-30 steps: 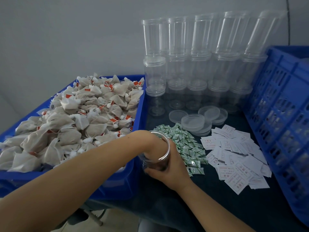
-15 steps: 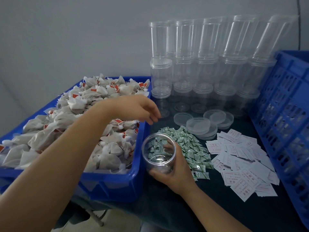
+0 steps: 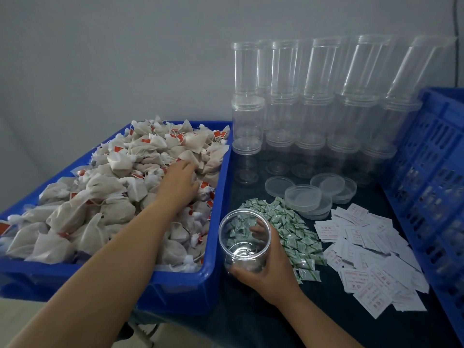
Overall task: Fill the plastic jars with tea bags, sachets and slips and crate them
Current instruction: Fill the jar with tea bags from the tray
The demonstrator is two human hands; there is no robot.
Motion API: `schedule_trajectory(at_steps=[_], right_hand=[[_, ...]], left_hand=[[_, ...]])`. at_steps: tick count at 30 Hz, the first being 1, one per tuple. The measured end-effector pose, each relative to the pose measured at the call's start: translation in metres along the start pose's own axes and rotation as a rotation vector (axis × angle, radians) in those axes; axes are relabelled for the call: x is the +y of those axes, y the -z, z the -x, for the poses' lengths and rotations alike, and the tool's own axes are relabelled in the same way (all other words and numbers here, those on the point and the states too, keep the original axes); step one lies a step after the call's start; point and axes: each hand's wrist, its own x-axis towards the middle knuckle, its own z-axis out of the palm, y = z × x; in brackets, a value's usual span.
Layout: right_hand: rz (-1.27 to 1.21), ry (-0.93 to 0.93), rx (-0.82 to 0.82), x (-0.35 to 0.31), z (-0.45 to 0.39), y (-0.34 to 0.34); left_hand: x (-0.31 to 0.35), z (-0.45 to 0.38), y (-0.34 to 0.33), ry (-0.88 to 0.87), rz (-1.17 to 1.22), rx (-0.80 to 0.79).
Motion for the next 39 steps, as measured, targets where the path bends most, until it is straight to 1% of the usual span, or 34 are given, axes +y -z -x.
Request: schedule_trajectory(at_steps=[3, 7, 14, 21, 24, 27, 30, 34, 39], right_hand=[[0.02, 0.009, 0.0, -0.001, 0.0, 0.0], [0.041, 0.018, 0.005, 0.0, 0.0, 0.0], [0.049, 0.035, 0.014, 0.001, -0.001, -0.001], [0.058, 0.044, 0.016, 0.002, -0.001, -0.002], [0.053, 0.041, 0.016, 0.003, -0.001, -0.002], [0.051, 0.04, 0.015, 0.003, -0.001, -0.002], [0.051, 0.046, 0.02, 0.003, -0.001, -0.002], [0.046, 0.044, 0.024, 0.002, -0.002, -0.002], [0.041, 0.037, 0.023, 0.003, -0.001, -0.002]], left_hand=[[-0.006, -0.001, -0.01, 0.051, -0.134, -0.048], [-0.007, -0.002, -0.019, 0.108, -0.214, -0.099], [-0.01, -0.003, -0.023, 0.145, -0.228, -0.125], [-0.007, -0.005, -0.021, 0.122, -0.286, -0.086], [-0.007, -0.006, -0.018, 0.115, -0.232, -0.061], [-0.008, -0.005, -0.015, 0.106, -0.192, 0.003], [-0.008, -0.004, -0.01, 0.126, -0.126, 0.074], [-0.005, -0.003, -0.001, 0.165, -0.031, 0.117], [0.002, -0.001, 0.012, 0.146, 0.085, 0.265]])
